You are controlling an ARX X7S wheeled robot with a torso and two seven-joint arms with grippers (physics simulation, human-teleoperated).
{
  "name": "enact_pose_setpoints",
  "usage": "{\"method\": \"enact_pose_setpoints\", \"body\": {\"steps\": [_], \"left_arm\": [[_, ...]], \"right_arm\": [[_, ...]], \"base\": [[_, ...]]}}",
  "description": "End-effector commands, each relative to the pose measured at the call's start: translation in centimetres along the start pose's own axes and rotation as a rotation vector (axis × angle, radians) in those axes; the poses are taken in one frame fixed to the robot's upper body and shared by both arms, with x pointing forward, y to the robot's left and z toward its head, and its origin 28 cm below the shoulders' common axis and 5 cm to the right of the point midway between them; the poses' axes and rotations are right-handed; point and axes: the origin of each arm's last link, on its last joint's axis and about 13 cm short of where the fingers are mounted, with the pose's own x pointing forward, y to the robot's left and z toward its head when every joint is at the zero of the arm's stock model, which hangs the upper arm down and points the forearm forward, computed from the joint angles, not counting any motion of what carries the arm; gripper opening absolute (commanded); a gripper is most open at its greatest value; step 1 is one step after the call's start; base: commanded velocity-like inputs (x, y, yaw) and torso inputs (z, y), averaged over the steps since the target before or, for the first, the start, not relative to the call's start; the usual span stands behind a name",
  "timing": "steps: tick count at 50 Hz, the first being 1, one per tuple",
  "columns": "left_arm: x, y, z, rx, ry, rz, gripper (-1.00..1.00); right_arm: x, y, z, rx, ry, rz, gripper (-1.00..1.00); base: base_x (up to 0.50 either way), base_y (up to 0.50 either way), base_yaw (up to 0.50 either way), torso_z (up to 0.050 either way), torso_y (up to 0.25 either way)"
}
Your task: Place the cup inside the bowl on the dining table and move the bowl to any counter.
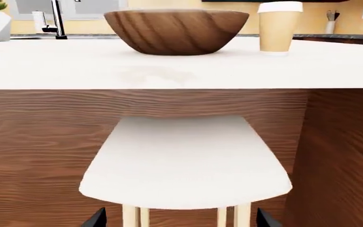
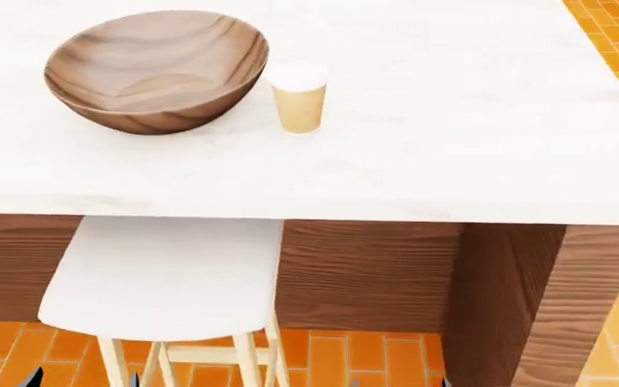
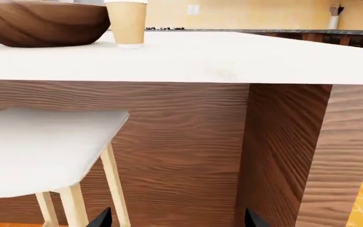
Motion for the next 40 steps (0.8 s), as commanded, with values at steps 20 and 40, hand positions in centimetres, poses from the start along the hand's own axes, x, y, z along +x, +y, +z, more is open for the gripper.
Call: {"method": "enact_pose_setpoints", "body": {"steps": [20, 40], "left_arm": [[-0.02, -0.01, 0.02, 0.005, -0.001, 0.000, 1.00], [0.20, -0.15, 0.29, 0.013, -0.007, 0.006, 1.00]], "right_arm": [[0.00, -0.26, 0.20, 0.078, -0.020, -0.030, 1.00], [0.02, -0.20, 0.15, 0.054, -0.008, -0.020, 1.00]], "base": [[0.07, 0.39, 0.00, 0.000, 0.000], [0.00, 0.00, 0.00, 0.000, 0.000]]}}
